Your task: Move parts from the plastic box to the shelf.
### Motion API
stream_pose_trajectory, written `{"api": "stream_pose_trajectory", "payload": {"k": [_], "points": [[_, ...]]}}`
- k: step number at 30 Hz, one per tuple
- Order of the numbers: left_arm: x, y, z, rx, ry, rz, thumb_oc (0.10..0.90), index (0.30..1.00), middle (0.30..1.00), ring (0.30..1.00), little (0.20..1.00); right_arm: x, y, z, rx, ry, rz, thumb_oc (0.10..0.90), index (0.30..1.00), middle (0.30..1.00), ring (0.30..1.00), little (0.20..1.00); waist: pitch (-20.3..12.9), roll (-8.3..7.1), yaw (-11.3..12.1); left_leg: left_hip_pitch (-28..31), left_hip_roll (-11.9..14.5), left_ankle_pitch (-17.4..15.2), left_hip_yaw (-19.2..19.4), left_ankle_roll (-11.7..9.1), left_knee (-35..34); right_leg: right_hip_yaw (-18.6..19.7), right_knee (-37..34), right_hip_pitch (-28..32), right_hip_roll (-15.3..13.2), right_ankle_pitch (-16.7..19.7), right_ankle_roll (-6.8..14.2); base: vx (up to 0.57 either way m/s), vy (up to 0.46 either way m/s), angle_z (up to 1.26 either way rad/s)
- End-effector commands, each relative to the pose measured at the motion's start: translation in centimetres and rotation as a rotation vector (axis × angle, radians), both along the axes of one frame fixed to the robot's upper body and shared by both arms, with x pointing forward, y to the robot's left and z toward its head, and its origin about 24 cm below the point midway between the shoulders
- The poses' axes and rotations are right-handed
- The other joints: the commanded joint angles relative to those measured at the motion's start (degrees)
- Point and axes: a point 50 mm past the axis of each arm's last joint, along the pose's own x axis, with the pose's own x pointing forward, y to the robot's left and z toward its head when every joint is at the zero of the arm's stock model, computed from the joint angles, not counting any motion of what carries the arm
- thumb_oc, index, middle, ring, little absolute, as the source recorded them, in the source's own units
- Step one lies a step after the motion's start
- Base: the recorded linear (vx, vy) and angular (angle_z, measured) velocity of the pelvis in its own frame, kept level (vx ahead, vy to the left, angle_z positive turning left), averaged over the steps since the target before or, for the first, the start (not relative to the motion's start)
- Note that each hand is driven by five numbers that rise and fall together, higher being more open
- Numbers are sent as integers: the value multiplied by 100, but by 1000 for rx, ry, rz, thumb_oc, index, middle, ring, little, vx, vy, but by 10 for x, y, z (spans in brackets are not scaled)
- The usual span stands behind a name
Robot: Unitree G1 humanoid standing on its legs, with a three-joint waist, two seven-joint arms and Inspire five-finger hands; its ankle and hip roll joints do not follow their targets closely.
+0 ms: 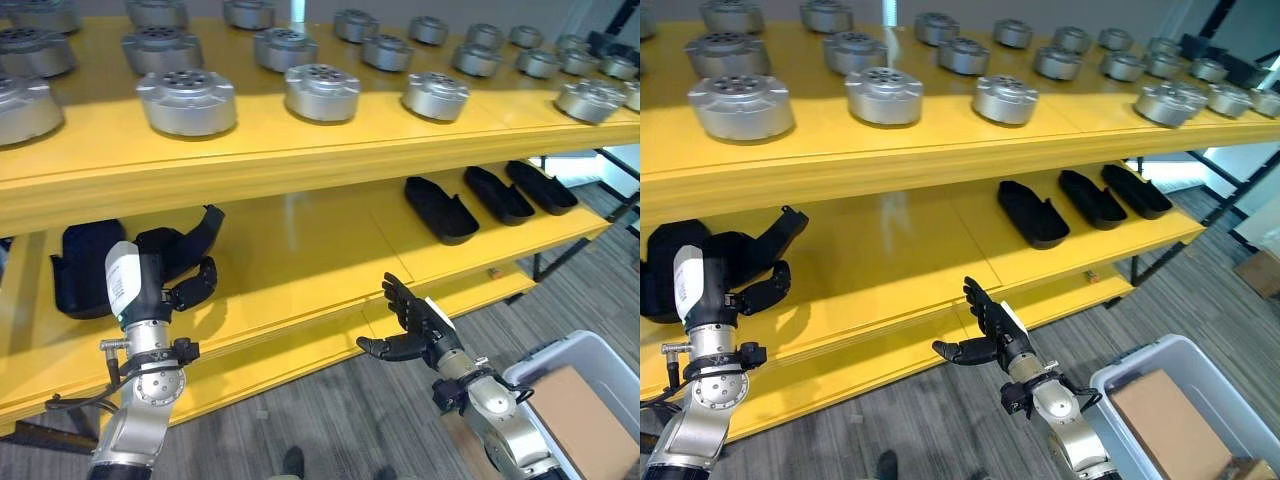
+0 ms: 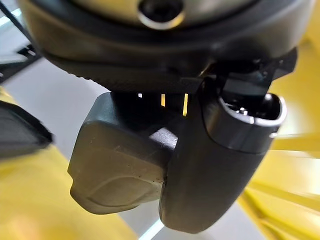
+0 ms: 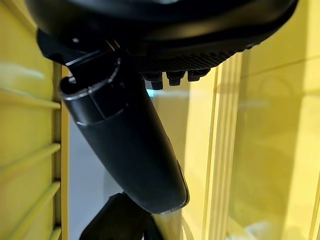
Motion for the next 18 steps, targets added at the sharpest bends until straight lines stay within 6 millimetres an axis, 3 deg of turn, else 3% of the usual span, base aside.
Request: {"api": "stream_pose_trajectory", "payload": {"k": [1,5,9,18], "points": [[8,-22,69,93,-363,-162,400,300,300,300,300,19,-9,51,34,-238,4,900,1000,1000,1000,1000,-18,24,-295,576,95,-737,34,-204,-22,557,-329,117,155,721,105,183,-152,31],[8,-30,66,74,-363,-182,400,300,300,300,300,18,-11,44,24,-204,17,900,1000,1000,1000,1000,-153,-34,-293,556,105,-684,-10,-334,-22,536,-795,587,234,658,-21,131,-128,68],[7,-36,65,70,-352,-184,400,300,300,300,300,17,-7,41,13,-184,64,900,1000,1000,1000,1000,-322,25,-245,526,223,-646,163,-491,-22,448,-798,832,278,376,-109,103,-79,9],[11,-44,64,57,-333,-228,400,300,300,300,300,15,-1,38,7,-158,93,900,1000,1000,1000,1000,-369,118,-302,566,282,-658,328,-541,-22,437,-798,957,312,246,-157,34,-19,-6]]}}
